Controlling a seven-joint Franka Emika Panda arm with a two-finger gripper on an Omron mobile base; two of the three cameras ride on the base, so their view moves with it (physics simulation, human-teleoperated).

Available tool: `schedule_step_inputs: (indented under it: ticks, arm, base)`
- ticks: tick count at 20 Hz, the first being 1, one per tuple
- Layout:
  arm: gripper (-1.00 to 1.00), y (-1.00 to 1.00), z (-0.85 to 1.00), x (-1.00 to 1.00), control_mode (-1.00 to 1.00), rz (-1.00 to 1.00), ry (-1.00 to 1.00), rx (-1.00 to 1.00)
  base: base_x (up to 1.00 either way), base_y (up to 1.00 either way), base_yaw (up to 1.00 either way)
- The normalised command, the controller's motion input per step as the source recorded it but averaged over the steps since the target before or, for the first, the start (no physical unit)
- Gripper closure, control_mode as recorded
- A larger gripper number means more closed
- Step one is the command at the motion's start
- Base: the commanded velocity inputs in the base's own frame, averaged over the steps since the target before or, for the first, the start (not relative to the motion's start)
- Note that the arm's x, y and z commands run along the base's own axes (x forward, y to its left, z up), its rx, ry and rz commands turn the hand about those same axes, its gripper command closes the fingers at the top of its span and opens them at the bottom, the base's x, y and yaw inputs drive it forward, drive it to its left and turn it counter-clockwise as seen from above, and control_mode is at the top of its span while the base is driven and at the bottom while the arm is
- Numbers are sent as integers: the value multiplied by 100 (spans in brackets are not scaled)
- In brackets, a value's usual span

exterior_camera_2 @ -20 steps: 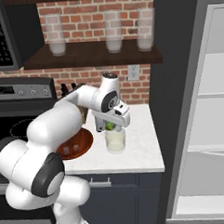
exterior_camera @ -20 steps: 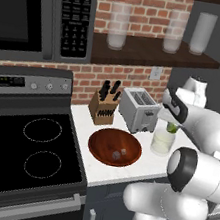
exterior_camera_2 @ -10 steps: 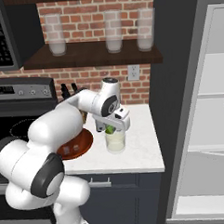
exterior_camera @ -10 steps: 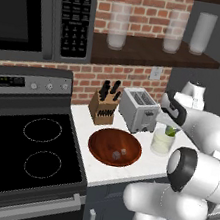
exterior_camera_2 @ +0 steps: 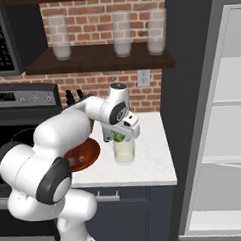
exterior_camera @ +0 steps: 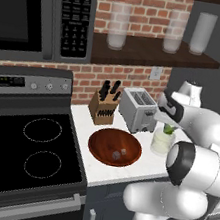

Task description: Grab a lemon wedge from the fridge and one ice cube from the ice bowl, and put them in the glass of lemonade.

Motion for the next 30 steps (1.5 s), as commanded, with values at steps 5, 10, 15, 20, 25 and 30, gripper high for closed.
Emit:
schedule_step_inputs:
  ticks: [5, 10, 15, 20, 25, 30]
  arm:
    - [100, 0, 4, 35, -100, 0, 1, 0]
    - [100, -15, 0, 0, -100, 0, 0, 0]
    - [100, -8, 0, 0, -100, 0, -1, 0]
    - [100, 0, -4, 0, -100, 0, 0, 0]
    - [100, 0, -3, 2, -100, 0, 0, 0]
    - [100, 0, 0, 1, -100, 0, 0, 0]
  base:
    - [0, 0, 0]
    - [0, 0, 0]
    - [0, 0, 0]
    - [0, 0, 0]
    - [0, 0, 0]
    - [0, 0, 0]
